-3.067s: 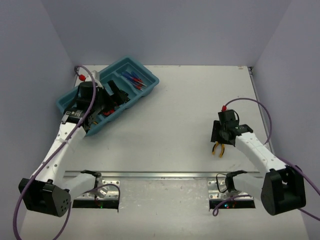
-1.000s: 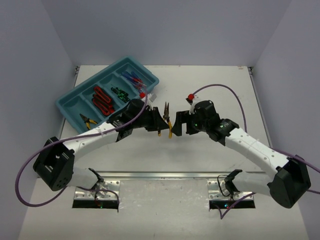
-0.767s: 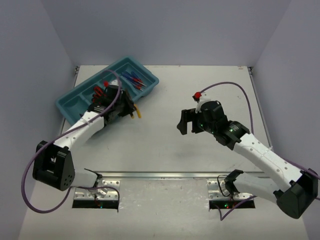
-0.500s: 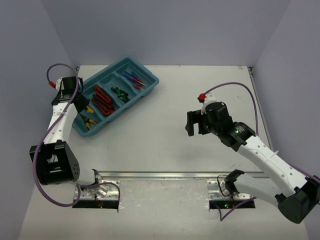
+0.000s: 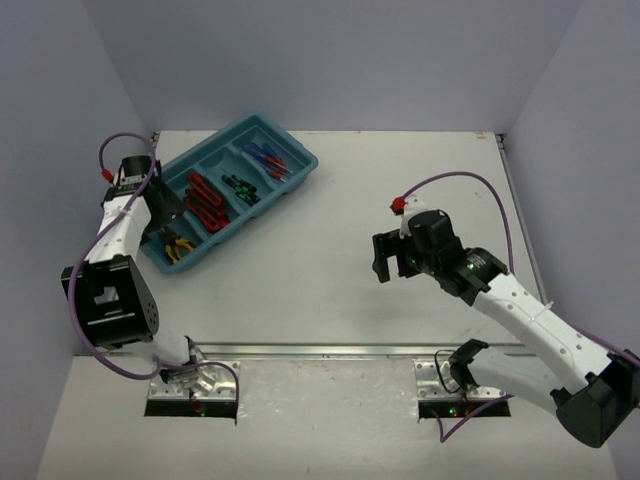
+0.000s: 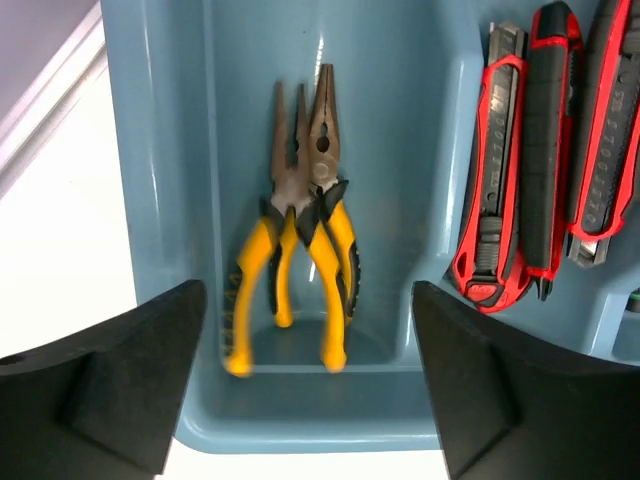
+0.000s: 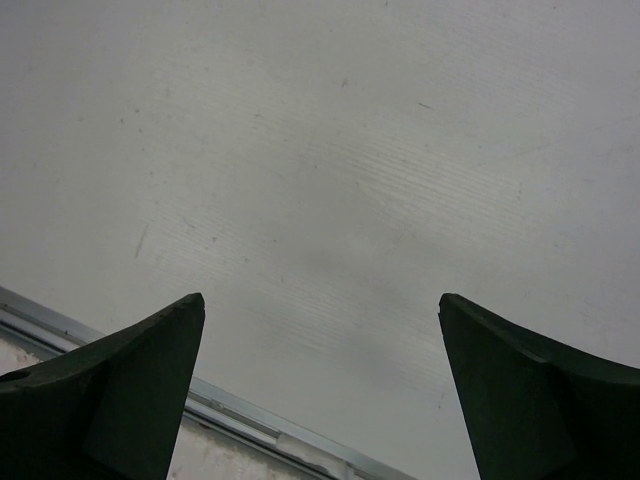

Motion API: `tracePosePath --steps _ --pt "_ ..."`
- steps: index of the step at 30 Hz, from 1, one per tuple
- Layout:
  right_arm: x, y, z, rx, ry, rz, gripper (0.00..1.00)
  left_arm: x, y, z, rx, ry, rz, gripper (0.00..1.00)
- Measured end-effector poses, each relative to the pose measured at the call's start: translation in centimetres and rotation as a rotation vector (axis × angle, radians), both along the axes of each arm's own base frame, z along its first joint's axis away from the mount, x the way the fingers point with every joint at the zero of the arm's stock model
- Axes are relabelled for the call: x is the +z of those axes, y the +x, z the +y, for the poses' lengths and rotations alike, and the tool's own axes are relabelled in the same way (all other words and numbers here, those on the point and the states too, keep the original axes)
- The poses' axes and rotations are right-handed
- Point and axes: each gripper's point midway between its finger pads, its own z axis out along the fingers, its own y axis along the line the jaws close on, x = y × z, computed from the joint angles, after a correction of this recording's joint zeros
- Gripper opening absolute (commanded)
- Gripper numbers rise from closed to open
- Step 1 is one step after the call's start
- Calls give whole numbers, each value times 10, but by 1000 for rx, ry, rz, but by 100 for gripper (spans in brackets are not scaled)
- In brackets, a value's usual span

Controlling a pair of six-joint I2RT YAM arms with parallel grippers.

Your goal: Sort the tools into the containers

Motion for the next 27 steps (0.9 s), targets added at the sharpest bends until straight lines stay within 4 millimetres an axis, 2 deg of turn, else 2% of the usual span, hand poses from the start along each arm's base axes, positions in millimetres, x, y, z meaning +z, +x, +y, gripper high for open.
tracePosePath --steps 1,3,5,7,9,11,12,13,15,19,20,23,27 --pt "0 -1 0 1 0 1 99 2 0 -2 -6 -2 -4 100" --pt "1 -2 -1 1 0 2 99 11 -1 -6 -20 5 -16 100" --pt "5 -6 -4 -3 1 -1 99 33 2 -21 -72 42 -52 100" --pt "15 -9 -11 -20 -1 -18 99 69 9 -49 -158 92 -123 100" --pt "33 -12 -22 -54 -5 -58 99 115 14 -96 -295 118 -247 100" --pt "57 -13 -34 -97 -1 -122 99 163 6 -140 -433 103 -404 100" --pt "69 -14 -41 -119 -3 -154 99 183 -6 -147 -463 100 -474 100" --pt "80 -16 -48 -140 -5 -183 99 200 -19 -147 -473 103 -538 100" --pt "102 -20 -64 -187 -11 -237 99 233 -55 -134 -456 141 -668 100" --pt "123 -32 -91 -263 -37 -294 99 267 -107 -116 -415 200 -840 100" --pt "125 -35 -97 -278 -50 -302 99 271 -118 -113 -408 209 -874 100" --pt "126 -46 -118 -313 -99 -323 99 252 -129 -111 -408 219 -884 100" --pt "133 -66 -142 -357 -104 -367 99 193 -138 -110 -441 233 -821 100"
